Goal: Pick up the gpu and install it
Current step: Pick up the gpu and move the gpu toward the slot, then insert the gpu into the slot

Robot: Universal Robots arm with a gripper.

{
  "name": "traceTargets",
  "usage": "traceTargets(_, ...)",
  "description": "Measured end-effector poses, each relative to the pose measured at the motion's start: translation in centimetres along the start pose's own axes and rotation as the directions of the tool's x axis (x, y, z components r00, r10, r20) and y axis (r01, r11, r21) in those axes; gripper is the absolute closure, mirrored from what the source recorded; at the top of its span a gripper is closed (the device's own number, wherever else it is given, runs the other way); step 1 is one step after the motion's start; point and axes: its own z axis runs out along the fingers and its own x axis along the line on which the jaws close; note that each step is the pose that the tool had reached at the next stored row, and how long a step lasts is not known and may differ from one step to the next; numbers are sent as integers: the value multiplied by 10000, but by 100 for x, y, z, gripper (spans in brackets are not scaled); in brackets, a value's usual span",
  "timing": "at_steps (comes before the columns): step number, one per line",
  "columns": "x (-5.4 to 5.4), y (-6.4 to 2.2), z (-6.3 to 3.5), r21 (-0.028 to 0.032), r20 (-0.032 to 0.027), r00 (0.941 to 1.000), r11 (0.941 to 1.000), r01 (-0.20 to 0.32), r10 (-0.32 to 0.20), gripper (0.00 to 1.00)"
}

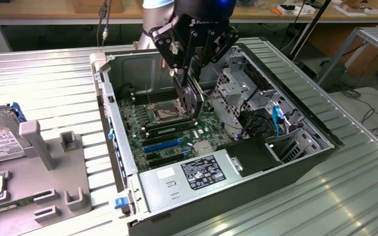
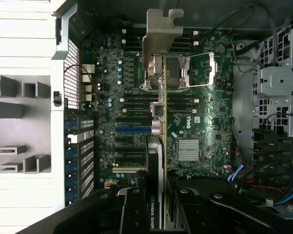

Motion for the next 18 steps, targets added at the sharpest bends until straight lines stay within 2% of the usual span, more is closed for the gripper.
traceTargets(18,-2,0,0,-6,-6,9999,9999,158,-158,73)
